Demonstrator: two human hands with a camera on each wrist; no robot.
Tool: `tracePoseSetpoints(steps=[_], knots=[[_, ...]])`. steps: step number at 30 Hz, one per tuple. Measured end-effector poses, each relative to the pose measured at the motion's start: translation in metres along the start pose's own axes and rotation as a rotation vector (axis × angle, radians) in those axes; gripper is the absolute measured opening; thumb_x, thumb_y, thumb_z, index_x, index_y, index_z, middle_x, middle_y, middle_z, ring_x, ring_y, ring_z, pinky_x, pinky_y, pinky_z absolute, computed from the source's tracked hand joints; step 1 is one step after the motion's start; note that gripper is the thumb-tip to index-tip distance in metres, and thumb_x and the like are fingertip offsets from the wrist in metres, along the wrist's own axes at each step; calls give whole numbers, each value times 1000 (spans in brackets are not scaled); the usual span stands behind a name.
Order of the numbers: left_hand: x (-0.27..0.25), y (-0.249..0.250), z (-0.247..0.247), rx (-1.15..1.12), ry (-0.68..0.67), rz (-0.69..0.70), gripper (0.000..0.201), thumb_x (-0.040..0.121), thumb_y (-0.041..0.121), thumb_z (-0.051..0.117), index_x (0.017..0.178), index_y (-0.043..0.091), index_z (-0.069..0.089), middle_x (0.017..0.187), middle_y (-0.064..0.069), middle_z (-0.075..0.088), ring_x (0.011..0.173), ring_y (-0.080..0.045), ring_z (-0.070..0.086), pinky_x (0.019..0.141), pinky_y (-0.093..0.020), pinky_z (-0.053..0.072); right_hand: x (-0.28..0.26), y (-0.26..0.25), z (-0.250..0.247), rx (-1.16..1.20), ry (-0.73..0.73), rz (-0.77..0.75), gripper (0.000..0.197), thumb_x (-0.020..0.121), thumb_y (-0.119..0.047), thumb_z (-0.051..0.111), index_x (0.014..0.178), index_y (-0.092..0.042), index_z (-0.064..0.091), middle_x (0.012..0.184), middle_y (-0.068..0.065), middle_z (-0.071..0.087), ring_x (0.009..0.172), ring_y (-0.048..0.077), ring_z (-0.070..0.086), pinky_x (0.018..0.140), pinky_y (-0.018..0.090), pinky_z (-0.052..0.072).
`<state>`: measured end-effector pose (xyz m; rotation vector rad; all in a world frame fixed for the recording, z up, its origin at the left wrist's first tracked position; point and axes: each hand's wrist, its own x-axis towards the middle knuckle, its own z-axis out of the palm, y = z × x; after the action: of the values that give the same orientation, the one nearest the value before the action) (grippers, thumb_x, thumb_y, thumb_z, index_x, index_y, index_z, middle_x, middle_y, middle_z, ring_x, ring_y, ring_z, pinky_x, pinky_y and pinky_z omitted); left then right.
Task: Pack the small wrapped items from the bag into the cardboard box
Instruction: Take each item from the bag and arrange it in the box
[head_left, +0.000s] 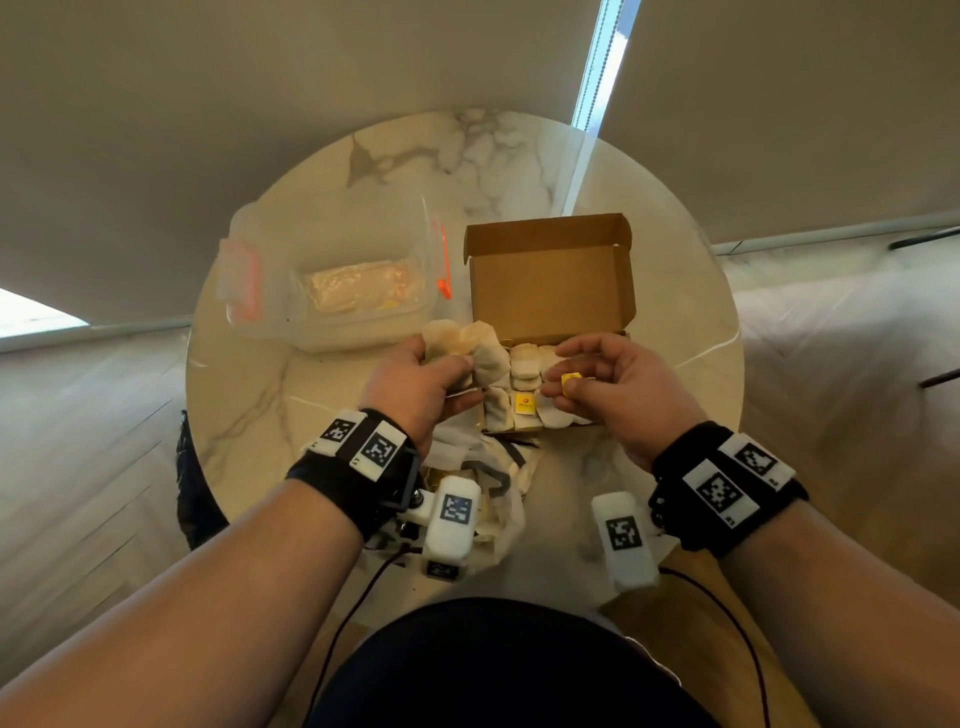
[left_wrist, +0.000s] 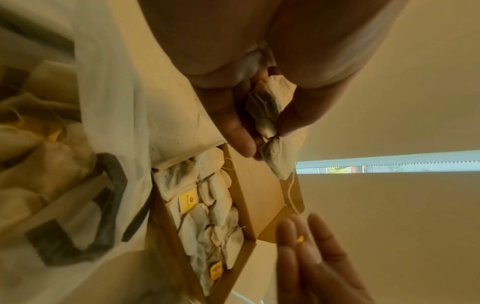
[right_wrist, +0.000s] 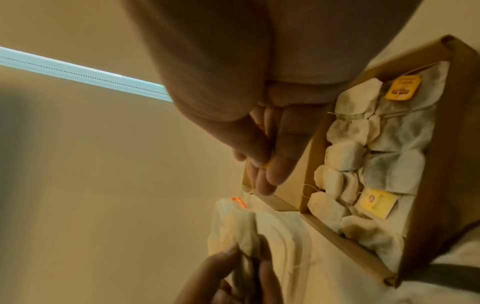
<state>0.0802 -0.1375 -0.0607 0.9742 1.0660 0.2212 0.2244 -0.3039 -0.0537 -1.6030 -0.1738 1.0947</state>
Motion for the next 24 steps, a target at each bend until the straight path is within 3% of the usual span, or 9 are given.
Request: tracePoseSetpoints(steps=[3, 5, 9, 14, 16, 18, 20, 22, 24], knots=[[2, -6, 2, 103, -22, 30, 18, 96, -2, 67, 103, 15, 69, 85, -1, 76, 78, -14, 75, 75, -33, 64, 1, -5, 0, 54, -9, -28, 31, 94, 10, 66, 115, -13, 67, 98, 12, 80, 96, 25, 78, 80, 32, 65], [2, -11, 7, 148, -42, 36, 21, 94, -1, 68, 106, 16, 72, 94, -6, 79, 84, -19, 77, 80, -36, 64, 4, -7, 1, -40, -11, -92, 26, 92, 5, 71, 109, -14, 72, 97, 6, 81, 96, 19, 78, 82, 31, 63], [2, -16, 15, 146, -85, 38, 25, 93, -2, 69, 112, 14, 71, 105, -13, 79, 91, -26, 78, 78, -35, 64, 8, -9, 7, -89, -32, -158, 34, 88, 1, 77, 114, -21, 72, 102, 2, 81, 100, 16, 77, 86, 31, 62], [4, -16, 19, 112, -165, 32, 26, 93, -1, 71, 117, 10, 71, 107, -15, 79, 94, -27, 77, 76, -32, 62, 18, 2, 11, -218, 76, -154, 56, 75, -16, 93, 124, -26, 65, 101, 2, 74, 79, 15, 75, 78, 35, 64], [5, -16, 19, 124, -186, 43, 28, 92, 1, 73, 118, 9, 71, 110, -18, 77, 95, -28, 77, 79, -34, 62, 21, 6, 11, -269, 62, -103, 47, 77, -24, 92, 119, -25, 71, 97, 1, 74, 76, 11, 71, 77, 32, 62], [6, -17, 18, 135, -192, 38, 28, 92, 3, 75, 118, 11, 71, 112, -19, 77, 99, -30, 76, 84, -38, 63, 22, 8, 10, -328, 40, -55, 27, 81, -30, 89, 104, -23, 77, 92, 0, 77, 76, 11, 69, 74, 28, 60], [8, -18, 14, 130, -173, 14, 27, 93, 5, 75, 118, 11, 71, 111, -17, 77, 101, -31, 77, 87, -40, 63, 27, 12, 7, -308, 20, -9, 22, 83, -29, 87, 98, -18, 77, 93, 2, 79, 86, 19, 74, 79, 34, 63], [10, -17, 7, 91, -123, -25, 24, 95, 4, 71, 119, 7, 68, 108, -17, 76, 99, -29, 78, 82, -35, 64, 32, 16, 3, -259, 23, 25, 23, 84, -25, 87, 99, -13, 74, 95, 5, 80, 95, 26, 77, 85, 45, 64], [11, -13, -4, 20, -51, -67, 19, 99, 4, 66, 119, 3, 65, 103, -15, 75, 95, -25, 79, 76, -29, 64, 39, 22, -3, -308, 91, 21, 26, 83, -27, 88, 99, -15, 72, 94, 6, 80, 92, 27, 78, 84, 51, 64]])
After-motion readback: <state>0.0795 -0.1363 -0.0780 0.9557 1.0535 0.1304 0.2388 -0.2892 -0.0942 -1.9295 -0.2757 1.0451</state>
